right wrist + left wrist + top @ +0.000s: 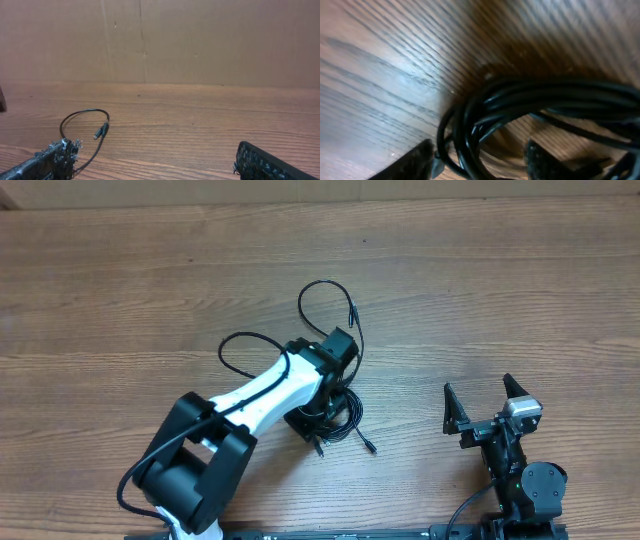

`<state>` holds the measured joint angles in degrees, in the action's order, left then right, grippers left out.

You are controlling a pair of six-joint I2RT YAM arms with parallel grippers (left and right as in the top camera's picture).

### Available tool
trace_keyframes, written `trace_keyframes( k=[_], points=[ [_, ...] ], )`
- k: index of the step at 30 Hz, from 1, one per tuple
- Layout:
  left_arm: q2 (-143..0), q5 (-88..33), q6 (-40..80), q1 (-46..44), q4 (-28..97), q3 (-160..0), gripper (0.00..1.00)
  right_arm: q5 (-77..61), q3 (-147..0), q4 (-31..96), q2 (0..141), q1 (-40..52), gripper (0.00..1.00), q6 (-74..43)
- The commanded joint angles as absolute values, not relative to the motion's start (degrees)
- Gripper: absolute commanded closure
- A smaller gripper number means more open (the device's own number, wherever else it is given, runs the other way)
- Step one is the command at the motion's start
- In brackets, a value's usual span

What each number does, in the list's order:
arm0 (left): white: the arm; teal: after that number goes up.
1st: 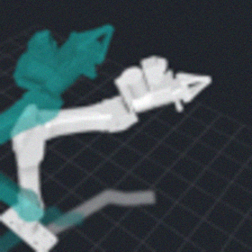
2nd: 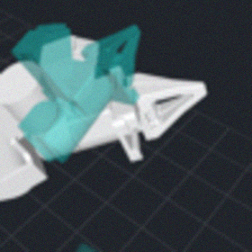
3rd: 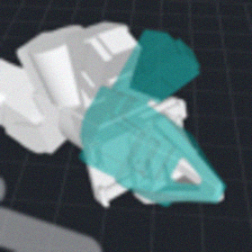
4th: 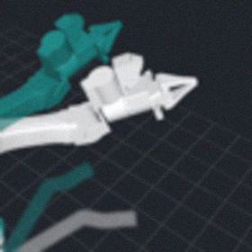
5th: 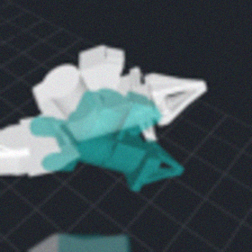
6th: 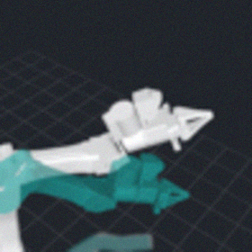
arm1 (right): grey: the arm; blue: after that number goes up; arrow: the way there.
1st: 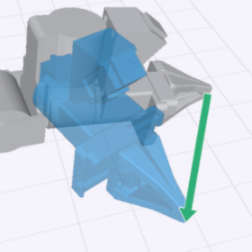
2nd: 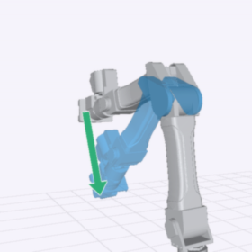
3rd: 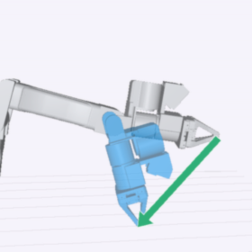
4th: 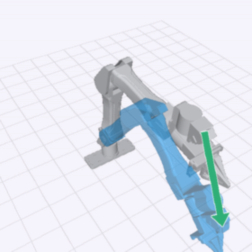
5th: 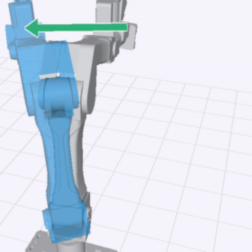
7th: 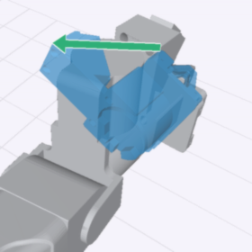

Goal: Untangle cables
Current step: 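Move the left gripper over the coiled black cable and lower onto it, then close the left gripper on the cable coil and drag it left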

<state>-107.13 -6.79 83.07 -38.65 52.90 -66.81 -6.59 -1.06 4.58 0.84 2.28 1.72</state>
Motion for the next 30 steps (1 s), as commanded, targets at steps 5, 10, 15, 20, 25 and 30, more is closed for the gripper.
trace_keyframes(
  k=[5, 10, 15, 20, 25, 30],
  points=[
    [-108.49, -3.07, 82.02, -39.88, 52.47, -67.26, 0.78, -6.07, -0.47, 4.36, 0.16, 2.52, 0.00, 2.00],
    [-108.47, -0.60, 76.97, -39.07, 51.16, -67.31, 0.96, -6.07, -0.47, 4.36, 0.16, 2.52, 0.00, 1.98],
    [-108.42, -0.89, 65.63, -34.00, 48.82, -69.08, 0.96, -6.07, -0.47, 4.36, 0.16, 2.52, 0.00, 2.00],
    [-108.42, -1.06, 54.89, -28.01, 48.53, -72.44, 0.95, -6.07, -0.47, 4.36, 0.16, 2.52, 0.00, 1.98],
    [-108.42, -3.53, 51.03, -26.13, 47.81, -72.53, 0.95, -6.04, -0.47, 4.36, 0.16, 2.52, 0.00, 1.98],
    [-108.42, -4.71, 44.25, -26.22, 47.79, -72.53, 0.96, -6.07, -0.47, 4.36, 0.16, 2.52, 0.00, 1.98]
  ],
)
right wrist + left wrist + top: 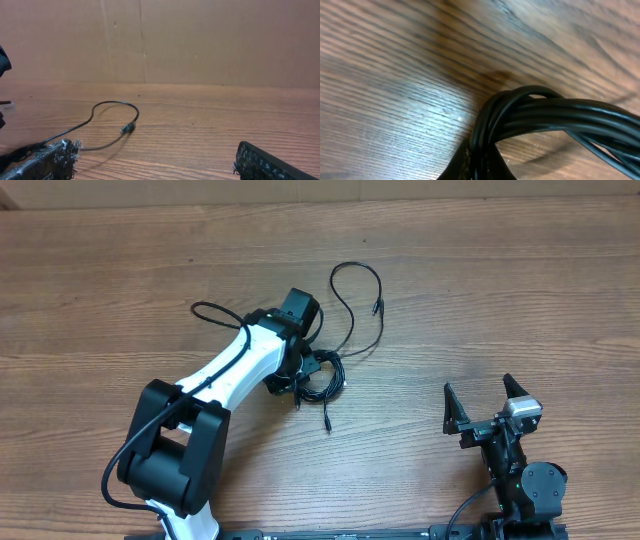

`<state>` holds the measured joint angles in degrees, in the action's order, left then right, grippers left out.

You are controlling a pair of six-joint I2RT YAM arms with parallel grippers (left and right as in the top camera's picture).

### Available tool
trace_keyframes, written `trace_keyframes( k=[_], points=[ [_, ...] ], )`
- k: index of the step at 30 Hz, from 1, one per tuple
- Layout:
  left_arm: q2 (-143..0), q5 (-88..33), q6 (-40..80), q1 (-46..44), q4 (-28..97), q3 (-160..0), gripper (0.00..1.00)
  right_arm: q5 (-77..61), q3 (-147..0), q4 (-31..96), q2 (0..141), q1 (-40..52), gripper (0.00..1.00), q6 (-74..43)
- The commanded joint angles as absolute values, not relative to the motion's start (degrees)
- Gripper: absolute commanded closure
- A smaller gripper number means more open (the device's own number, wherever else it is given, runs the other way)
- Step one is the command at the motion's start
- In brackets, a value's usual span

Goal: Untangle cables
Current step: 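Close the left gripper on the cable coil and drag it left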

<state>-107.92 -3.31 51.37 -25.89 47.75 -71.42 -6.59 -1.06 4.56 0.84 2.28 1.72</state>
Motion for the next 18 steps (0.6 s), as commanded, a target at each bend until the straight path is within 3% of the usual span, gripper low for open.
trace_keyframes(
  k=[1, 8, 18],
  points=[
    [-108.42, -5.28, 42.50, -26.22, 47.86, -72.53, 0.96, -6.07, -0.47, 4.36, 0.16, 2.52, 0.00, 2.00],
    [-108.42, -7.53, 35.70, -26.17, 47.88, -72.53, 0.96, -6.07, -0.47, 4.36, 0.16, 2.52, 0.00, 1.98],
    [-108.42, -7.51, 35.73, -26.17, 50.06, -72.53, 0.96, -6.07, -0.47, 4.36, 0.16, 2.52, 0.00, 2.00]
  ],
)
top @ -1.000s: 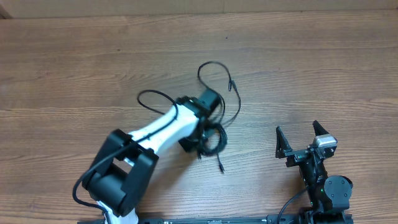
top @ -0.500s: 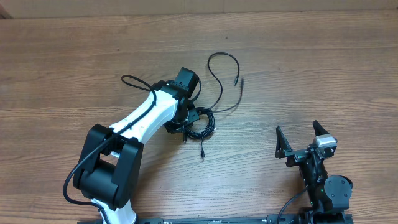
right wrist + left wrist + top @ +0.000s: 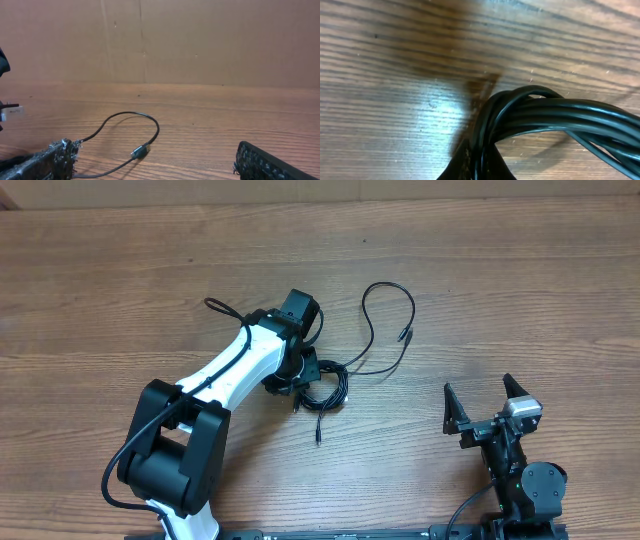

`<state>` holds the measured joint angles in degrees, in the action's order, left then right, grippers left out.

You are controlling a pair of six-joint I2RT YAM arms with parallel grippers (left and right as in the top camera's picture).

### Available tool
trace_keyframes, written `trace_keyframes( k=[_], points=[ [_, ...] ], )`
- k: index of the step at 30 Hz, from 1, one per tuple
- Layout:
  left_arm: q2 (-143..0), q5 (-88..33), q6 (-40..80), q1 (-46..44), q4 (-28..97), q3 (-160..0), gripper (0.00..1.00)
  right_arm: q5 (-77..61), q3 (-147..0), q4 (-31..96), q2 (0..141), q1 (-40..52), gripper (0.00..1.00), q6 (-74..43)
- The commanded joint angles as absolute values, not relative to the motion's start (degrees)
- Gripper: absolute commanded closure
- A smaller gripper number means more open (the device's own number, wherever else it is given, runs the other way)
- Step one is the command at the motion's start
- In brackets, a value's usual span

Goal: Untangle cables
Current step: 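Close the left gripper on the cable coil and drag it left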

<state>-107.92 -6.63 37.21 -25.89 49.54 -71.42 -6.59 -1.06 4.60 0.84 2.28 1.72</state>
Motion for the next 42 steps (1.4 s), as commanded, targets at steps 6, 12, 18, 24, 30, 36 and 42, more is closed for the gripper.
trace_keyframes(
  k=[6, 12, 18, 24, 30, 36, 42],
  points=[
    [-108.42, -7.53, 35.55, -26.17, 51.11, -72.51, 0.96, -6.07, -0.47, 4.36, 0.16, 2.52, 0.00, 1.98],
    [-107.96, -5.13, 22.22, -26.15, 53.87, -75.48, 0.96, -6.07, -0.47, 4.36, 0.16, 2.52, 0.00, 1.98],
    [-107.94, -1.93, 26.46, -26.22, 57.98, -80.64, 0.88, -6.07, -0.47, 4.36, 0.16, 2.52, 0.00, 2.00],
    [-107.98, -1.93, 28.51, -26.28, 58.41, -80.62, 0.29, -6.07, -0.47, 4.36, 0.16, 2.52, 0.00, 1.98],
    [-107.98, -5.63, 35.68, -26.28, 59.37, -80.31, 0.35, -6.07, -0.47, 4.36, 0.16, 2.52, 0.00, 1.98],
    [-107.98, -7.07, 54.04, -26.85, 59.27, -76.09, 0.48, -6.07, -0.47, 4.36, 0.16, 2.52, 0.00, 1.98],
    [-107.98, -7.11, 67.31, -27.09, 56.64, -69.97, 0.37, -6.04, -0.47, 4.36, 0.16, 2.52, 0.00, 2.00]
  ],
)
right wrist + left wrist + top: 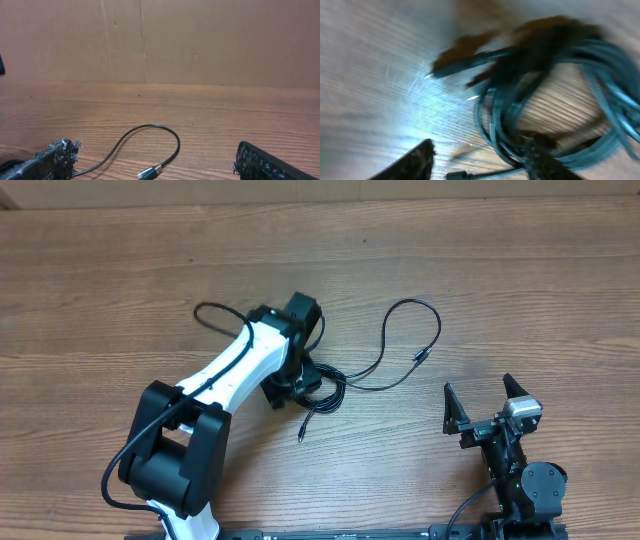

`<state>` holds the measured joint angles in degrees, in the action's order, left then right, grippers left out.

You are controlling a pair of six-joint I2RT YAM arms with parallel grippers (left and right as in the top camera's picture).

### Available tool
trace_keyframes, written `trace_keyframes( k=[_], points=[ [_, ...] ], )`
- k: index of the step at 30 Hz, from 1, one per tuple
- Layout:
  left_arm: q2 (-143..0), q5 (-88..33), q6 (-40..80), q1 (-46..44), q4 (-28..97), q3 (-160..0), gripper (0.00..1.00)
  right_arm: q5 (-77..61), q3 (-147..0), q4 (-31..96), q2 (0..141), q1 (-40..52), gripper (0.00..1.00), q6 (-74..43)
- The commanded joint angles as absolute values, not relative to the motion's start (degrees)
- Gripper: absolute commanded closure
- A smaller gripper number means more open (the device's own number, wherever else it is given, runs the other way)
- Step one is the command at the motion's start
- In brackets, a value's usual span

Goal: Untangle cables
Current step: 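Close the left gripper on the cable coil and drag it left, then lift the cable coil with the left gripper, letting loose ends hang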

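Observation:
A black cable bundle (322, 385) lies coiled on the wooden table (500, 270), just right of my left gripper (290, 388). One long free end loops away to the right and ends in a plug (420, 358). A short end (300, 437) trails toward the front. The left wrist view is blurred; the left gripper (480, 150) is open, with the coil (540, 95) ahead of its fingers and one thin strand between them. My right gripper (483, 398) stands open and empty at the front right. Its wrist view shows the loop's plug (150, 173) between its fingers (55, 160).
A brown cardboard wall (200, 40) closes off the far side of the table. The white left arm (230, 380) stretches from the front edge to the bundle. The right arm's base (525, 480) sits at the front right.
My left gripper has opened and let go of the bundle, which now lies loose on the table. The long free end reaches further right. The right arm has not moved.
First my left gripper was open around the coil near the table's middle front. Then it was shut on the bundle, further back and left, and stayed shut on it. The long free end lay further right each time. Now the bundle is released.

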<state>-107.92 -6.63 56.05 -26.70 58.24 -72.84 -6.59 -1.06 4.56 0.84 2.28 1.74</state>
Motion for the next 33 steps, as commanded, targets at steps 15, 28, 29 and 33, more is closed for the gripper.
trace_keyframes(
  k=[15, 28, 29, 33],
  points=[
    [-108.01, -7.01, 70.72, -28.88, 46.39, -64.25, 0.96, -6.07, -0.47, 4.36, 0.16, 2.52, 0.00, 1.98],
    [-107.02, -5.39, 49.60, -25.69, 49.15, -69.34, 0.96, -6.07, -0.47, 4.36, 0.16, 2.52, 0.00, 1.98],
    [-106.63, -5.39, 46.94, -25.34, 50.11, -70.59, 0.96, -6.07, -0.47, 4.36, 0.16, 2.52, 0.00, 1.98],
    [-104.20, -5.37, 38.87, -24.40, 53.58, -75.24, 0.96, -6.07, -0.47, 4.36, 0.16, 2.52, 0.00, 1.98]
  ],
)
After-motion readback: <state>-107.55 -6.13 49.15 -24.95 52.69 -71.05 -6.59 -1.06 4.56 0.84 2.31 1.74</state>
